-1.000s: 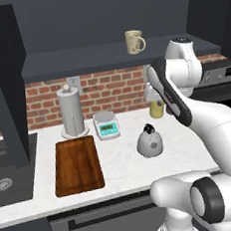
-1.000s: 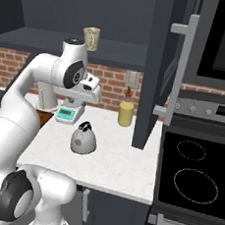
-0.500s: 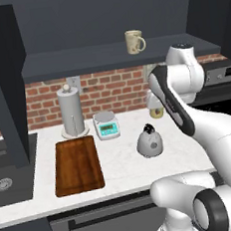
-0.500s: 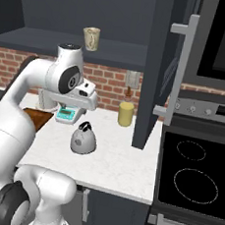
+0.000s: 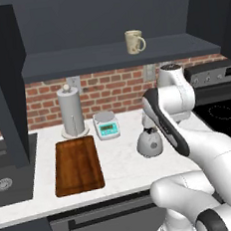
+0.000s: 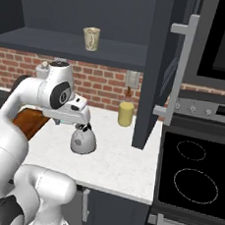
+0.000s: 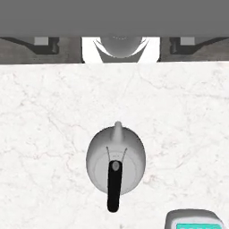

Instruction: Pick the kettle from the counter and place it on the tray. Then pick the mug from the cabinet and place it on the tray. Then close the cabinet doors.

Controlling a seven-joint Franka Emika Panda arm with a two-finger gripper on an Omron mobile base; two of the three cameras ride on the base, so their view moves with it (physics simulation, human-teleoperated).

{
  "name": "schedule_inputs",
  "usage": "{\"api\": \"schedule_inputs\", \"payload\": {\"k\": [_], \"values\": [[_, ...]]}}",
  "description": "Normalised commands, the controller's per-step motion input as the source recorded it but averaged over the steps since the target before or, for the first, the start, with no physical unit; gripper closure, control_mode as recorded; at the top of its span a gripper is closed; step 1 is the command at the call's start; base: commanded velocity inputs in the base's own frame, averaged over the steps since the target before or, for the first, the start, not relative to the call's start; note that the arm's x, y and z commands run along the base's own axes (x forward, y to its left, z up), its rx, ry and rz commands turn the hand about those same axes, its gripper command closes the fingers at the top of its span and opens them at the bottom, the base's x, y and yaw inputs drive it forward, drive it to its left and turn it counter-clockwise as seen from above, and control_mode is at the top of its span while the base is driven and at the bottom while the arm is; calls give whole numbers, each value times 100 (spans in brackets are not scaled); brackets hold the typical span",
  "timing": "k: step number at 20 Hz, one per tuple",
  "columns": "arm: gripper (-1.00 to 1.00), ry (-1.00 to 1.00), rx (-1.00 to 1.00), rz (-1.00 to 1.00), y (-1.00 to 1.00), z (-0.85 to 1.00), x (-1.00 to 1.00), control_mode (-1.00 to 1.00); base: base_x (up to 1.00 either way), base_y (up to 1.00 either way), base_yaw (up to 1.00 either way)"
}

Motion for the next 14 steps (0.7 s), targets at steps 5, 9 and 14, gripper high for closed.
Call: {"api": "schedule_inputs", "payload": {"k": [5,9,14], "values": [[-100,3,-2,0,0,-38,40,-100,0,0,0],[-100,2,0,0,0,-28,58,-100,0,0,0],[-100,1,0,0,0,-22,59,-100,0,0,0]]}}
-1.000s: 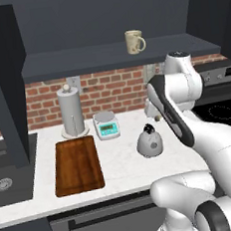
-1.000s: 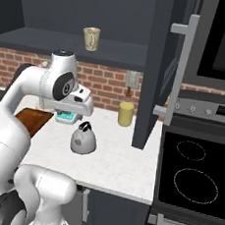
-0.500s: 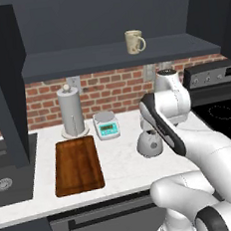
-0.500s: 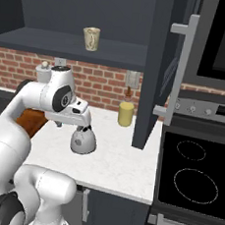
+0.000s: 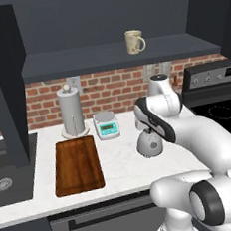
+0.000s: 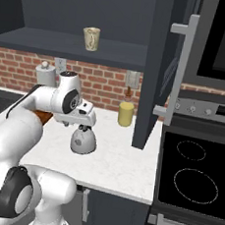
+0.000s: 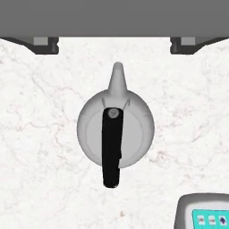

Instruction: Pick the kettle from the counter and place it on the tray. Then pick the mug from the cabinet and place it on the tray. Then close the cabinet doors.

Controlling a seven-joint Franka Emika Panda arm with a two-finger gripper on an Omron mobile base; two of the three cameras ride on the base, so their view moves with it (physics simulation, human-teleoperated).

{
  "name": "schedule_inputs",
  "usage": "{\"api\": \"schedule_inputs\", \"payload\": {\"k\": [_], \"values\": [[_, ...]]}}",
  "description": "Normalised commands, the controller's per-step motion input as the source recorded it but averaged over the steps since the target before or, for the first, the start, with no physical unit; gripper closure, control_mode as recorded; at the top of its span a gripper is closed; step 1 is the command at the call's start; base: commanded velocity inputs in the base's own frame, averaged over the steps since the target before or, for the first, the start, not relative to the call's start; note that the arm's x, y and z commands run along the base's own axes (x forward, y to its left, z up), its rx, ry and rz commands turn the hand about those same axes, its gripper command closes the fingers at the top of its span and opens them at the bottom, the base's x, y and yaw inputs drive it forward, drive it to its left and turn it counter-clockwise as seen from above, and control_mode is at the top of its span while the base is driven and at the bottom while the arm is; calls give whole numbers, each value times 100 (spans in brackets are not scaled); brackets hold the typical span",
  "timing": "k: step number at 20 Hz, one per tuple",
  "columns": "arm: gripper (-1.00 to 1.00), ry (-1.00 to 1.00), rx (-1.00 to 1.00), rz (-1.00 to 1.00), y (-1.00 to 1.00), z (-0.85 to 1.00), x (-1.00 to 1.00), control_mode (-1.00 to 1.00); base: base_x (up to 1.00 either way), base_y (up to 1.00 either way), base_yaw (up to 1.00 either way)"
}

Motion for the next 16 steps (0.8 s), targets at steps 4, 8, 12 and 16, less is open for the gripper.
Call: {"api": "schedule_inputs", "payload": {"k": [4,8,12,16], "values": [[-100,0,0,0,0,-22,56,-100,0,0,0],[-100,0,-1,0,0,-25,45,-100,0,0,0],[-100,0,-2,0,0,-24,35,-100,0,0,0],[-100,1,0,0,0,-28,17,-100,0,0,0]]}}
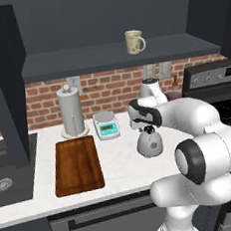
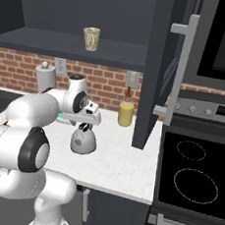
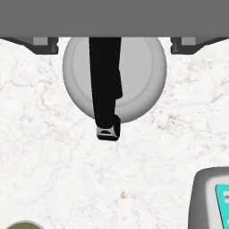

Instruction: Pick the kettle from the counter and place it on the tray. Then pick the mug from the cabinet and place it on the tray. Then close the cabinet doors.

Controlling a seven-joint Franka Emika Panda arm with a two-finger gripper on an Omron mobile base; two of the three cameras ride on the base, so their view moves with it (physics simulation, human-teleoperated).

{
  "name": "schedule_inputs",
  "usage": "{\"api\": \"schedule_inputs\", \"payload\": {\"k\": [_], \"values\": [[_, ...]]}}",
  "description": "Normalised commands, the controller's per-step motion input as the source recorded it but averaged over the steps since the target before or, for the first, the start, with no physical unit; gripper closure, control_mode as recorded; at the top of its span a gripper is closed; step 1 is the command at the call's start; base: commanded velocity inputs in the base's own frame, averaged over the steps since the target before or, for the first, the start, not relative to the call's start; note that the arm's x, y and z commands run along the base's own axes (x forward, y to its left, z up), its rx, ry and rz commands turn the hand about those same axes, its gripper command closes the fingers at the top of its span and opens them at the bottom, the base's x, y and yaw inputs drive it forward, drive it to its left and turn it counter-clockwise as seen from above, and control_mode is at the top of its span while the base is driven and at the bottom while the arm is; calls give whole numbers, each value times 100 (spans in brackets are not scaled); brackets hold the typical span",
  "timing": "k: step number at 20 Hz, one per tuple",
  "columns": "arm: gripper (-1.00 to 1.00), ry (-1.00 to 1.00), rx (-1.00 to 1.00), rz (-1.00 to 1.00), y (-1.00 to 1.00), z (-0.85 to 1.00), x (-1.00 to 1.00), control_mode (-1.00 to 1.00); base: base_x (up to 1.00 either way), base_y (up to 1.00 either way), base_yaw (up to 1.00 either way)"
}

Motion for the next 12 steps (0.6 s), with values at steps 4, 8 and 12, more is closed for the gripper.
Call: {"api": "schedule_inputs", "payload": {"k": [4,8,12], "values": [[-100,0,-1,0,0,-27,9,-100,0,0,0],[-100,0,0,0,0,-21,5,-100,0,0,0],[-100,0,0,0,0,-4,-16,-100,0,0,0]]}}
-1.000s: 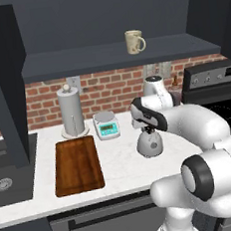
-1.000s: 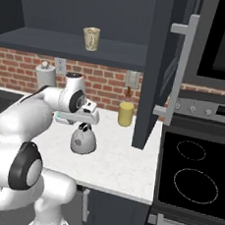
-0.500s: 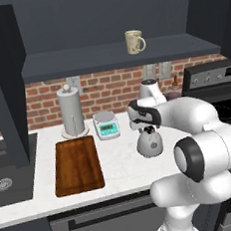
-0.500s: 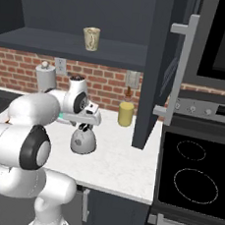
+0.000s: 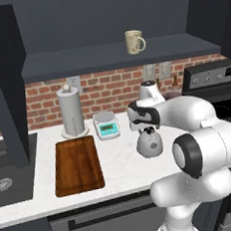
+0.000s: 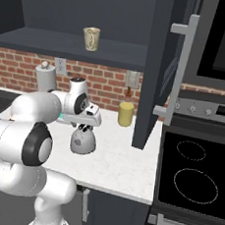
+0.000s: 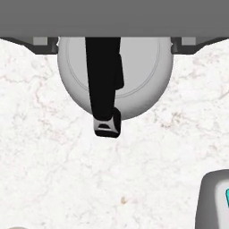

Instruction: Pick the kettle from the counter and place it on the tray. Then pick the mug from the cabinet and place it on the tray. Then close the cabinet doors.

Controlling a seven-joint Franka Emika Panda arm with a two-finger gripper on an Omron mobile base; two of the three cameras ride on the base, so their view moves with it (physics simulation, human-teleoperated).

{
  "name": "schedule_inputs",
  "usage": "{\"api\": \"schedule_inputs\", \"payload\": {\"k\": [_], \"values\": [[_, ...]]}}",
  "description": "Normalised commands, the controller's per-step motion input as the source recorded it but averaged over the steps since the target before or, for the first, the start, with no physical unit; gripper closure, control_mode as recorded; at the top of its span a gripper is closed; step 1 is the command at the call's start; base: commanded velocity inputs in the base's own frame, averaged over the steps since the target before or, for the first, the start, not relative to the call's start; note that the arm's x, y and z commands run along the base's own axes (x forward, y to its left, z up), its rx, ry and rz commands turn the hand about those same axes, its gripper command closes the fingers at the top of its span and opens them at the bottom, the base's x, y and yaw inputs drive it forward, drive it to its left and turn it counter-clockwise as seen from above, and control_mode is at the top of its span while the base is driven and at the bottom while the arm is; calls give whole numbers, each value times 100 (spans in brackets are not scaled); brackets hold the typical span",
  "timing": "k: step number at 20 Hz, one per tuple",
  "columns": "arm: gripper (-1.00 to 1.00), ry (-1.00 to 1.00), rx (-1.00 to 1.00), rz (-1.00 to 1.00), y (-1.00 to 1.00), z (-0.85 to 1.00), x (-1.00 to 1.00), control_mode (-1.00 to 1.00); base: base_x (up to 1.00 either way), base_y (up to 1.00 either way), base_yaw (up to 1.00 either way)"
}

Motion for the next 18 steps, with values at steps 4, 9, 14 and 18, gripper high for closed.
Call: {"api": "schedule_inputs", "payload": {"k": [4,9,14,18], "values": [[-100,0,-1,0,0,-3,-16,-100,0,0,0],[100,0,-4,0,0,-15,-3,-100,0,0,0],[100,0,-3,0,0,-18,0,-100,0,0,0],[100,0,-1,0,0,-5,0,-100,0,0,0]]}}
